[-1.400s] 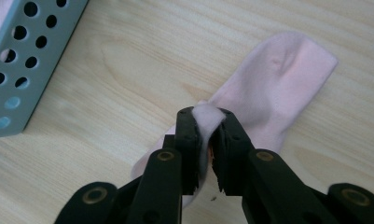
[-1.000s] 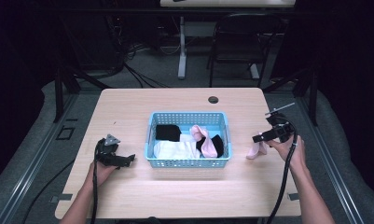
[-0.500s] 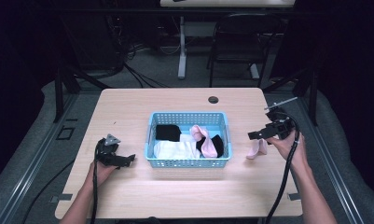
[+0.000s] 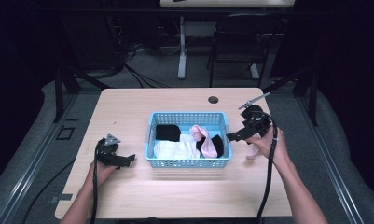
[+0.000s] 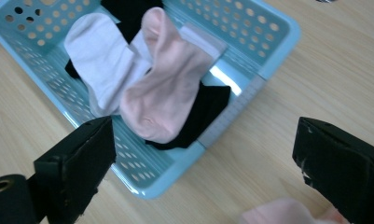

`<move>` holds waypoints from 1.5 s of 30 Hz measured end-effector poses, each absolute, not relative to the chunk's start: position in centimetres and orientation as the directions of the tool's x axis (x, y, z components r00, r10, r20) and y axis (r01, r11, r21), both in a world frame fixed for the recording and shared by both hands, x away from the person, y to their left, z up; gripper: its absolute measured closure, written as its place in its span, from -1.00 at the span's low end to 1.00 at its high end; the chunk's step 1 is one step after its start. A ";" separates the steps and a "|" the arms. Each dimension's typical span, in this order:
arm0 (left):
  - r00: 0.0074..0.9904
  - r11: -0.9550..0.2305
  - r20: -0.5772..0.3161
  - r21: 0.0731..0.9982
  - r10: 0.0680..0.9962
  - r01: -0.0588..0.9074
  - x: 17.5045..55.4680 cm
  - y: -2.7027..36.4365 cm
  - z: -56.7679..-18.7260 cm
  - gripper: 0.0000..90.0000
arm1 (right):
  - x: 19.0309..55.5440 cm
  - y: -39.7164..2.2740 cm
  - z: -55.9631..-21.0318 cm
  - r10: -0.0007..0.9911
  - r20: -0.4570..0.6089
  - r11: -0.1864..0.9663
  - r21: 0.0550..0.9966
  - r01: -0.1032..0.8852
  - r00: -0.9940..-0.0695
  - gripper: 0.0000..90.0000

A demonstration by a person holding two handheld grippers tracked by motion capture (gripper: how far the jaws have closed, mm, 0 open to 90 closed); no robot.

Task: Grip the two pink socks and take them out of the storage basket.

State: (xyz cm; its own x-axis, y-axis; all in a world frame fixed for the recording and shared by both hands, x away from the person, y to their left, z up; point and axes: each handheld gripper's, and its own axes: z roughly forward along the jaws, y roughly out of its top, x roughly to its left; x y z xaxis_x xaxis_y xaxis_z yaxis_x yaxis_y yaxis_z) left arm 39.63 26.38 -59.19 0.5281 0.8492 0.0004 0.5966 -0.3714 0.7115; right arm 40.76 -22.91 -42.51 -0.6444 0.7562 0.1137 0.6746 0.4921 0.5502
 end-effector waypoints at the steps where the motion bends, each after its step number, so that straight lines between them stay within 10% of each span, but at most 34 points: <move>1: 0.529 -0.373 0.000 0.710 0.848 0.598 39.6 26.4 -59.2 -1.00 | 40.9 -22.3 -42.6 0.748 0.111 0.504 0.546 0.669 -0.655 -0.86; 25: 0.529 -0.373 0.000 0.709 0.849 0.598 39.6 26.4 -59.2 -1.00 | 45.0 -14.3 -48.5 0.721 0.108 0.599 0.400 0.694 -0.684 -0.49; 45: 0.530 -0.373 -0.001 0.710 0.848 0.598 39.6 26.4 -59.2 -1.00 | 45.9 -14.4 -50.2 0.748 0.151 0.555 0.392 0.734 -0.647 0.83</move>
